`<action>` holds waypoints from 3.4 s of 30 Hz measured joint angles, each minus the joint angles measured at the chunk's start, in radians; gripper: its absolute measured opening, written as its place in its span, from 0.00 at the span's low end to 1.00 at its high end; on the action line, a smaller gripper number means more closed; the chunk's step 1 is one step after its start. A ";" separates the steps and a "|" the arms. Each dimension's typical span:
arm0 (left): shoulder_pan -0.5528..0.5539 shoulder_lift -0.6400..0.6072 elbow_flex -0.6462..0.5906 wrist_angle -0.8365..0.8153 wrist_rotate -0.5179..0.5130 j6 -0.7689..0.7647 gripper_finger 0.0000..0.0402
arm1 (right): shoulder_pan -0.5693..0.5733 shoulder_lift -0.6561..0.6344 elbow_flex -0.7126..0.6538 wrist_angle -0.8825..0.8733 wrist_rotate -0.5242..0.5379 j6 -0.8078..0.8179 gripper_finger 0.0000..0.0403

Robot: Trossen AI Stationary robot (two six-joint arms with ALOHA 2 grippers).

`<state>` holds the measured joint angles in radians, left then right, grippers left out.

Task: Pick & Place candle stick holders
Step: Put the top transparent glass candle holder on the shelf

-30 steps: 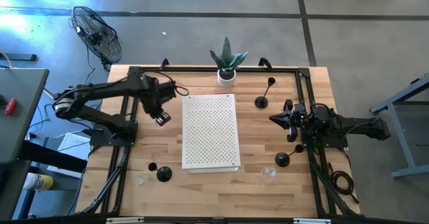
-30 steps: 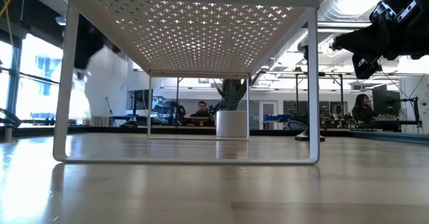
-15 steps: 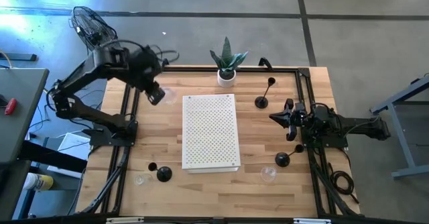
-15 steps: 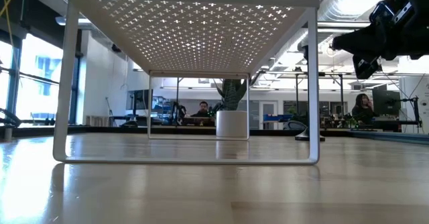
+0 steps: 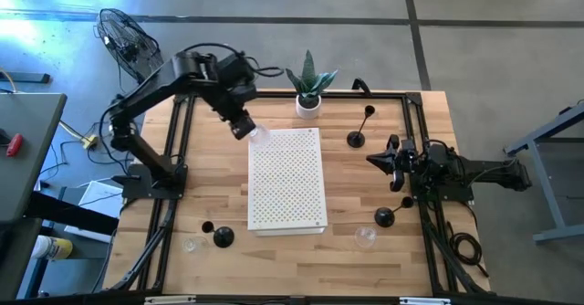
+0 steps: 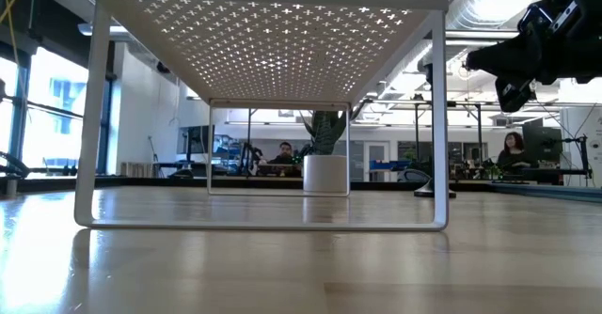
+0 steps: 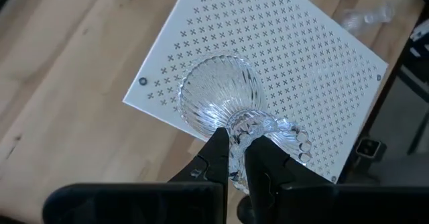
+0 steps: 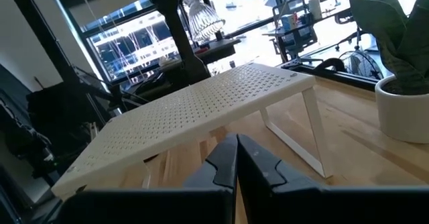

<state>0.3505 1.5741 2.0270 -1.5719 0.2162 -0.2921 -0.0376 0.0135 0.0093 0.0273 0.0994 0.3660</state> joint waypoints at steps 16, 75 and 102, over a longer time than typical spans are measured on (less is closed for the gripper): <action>0.017 0.125 0.002 0.001 0.029 0.028 0.05 | 0.000 0.000 0.000 0.000 -0.001 -0.036 0.00; 0.018 0.115 -0.053 0.003 0.077 0.053 0.05 | 0.000 0.000 0.000 -0.006 -0.032 -0.061 0.00; 0.056 0.081 -0.144 0.010 0.025 0.131 0.05 | 0.000 0.092 0.000 0.026 0.022 -0.051 0.00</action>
<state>0.4070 1.6550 1.8832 -1.5621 0.2410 -0.1609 -0.0376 0.1051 0.0093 0.0528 0.1215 0.3149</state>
